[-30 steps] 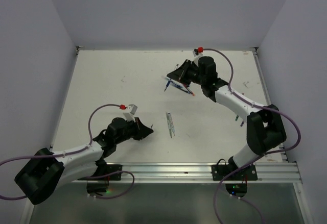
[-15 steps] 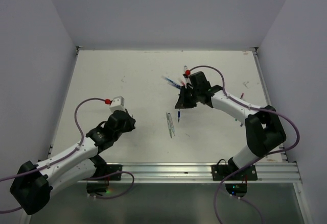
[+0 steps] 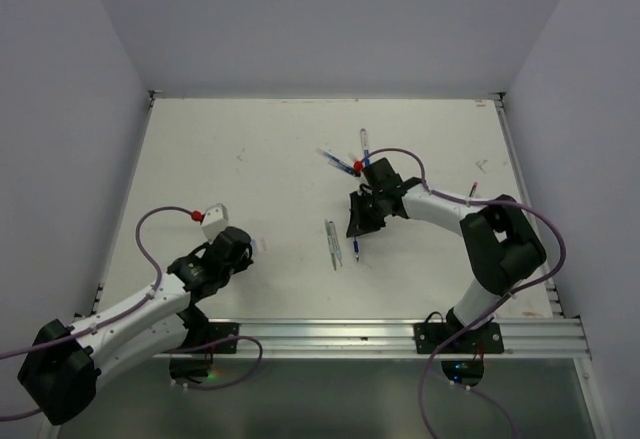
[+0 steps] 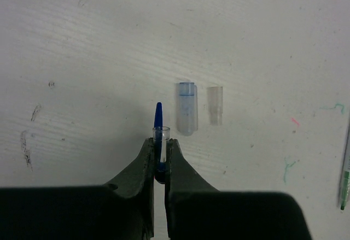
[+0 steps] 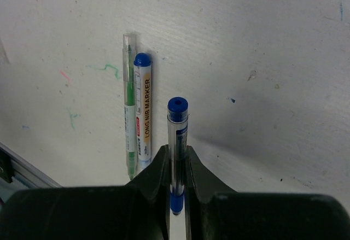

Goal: Open the pen caps

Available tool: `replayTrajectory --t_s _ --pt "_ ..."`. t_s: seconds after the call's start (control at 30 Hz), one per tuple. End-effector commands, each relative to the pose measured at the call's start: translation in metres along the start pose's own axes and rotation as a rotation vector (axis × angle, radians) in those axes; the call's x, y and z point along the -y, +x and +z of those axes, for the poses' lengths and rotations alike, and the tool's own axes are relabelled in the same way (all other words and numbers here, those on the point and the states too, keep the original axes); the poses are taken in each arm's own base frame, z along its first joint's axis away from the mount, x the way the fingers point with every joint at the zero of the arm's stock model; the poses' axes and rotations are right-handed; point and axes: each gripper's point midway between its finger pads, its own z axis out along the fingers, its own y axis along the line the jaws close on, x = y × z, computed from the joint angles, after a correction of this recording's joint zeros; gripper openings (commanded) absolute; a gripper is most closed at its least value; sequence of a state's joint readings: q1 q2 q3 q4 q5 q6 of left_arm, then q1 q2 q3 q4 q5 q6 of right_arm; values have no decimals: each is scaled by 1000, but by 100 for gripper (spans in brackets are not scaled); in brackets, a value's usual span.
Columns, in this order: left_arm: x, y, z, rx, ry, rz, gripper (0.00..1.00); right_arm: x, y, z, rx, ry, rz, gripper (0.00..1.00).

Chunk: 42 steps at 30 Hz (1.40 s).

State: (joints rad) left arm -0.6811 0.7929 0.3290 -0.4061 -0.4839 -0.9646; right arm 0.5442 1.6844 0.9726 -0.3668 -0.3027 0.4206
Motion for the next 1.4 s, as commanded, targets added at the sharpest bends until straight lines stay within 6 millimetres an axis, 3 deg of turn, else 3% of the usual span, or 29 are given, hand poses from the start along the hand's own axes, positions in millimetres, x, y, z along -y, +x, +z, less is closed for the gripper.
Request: replayTrajectory --t_s 0.0,0.17,0.5,0.6,0.8,1.03,1.37 --pt "-8 5 8 3 -58 -64 0 -9 -8 4 27 -44 -42 1" --pt "-2 7 14 -7 -52 -47 2 -11 -8 3 30 -58 -55 2" --pt "-10 8 17 -10 -108 -42 34 -6 -5 15 6 -50 -61 3" --pt "-12 11 18 -16 -114 -44 38 -6 -3 17 2 -57 -62 3" --pt "-4 7 18 -11 -90 -48 44 -8 0 18 -5 -68 -64 7" --pt "4 -5 11 26 -46 -72 50 -14 1 19 -11 -76 -72 23" --pt "9 -31 -10 114 24 -108 55 -27 -15 16 22 -81 -73 31"
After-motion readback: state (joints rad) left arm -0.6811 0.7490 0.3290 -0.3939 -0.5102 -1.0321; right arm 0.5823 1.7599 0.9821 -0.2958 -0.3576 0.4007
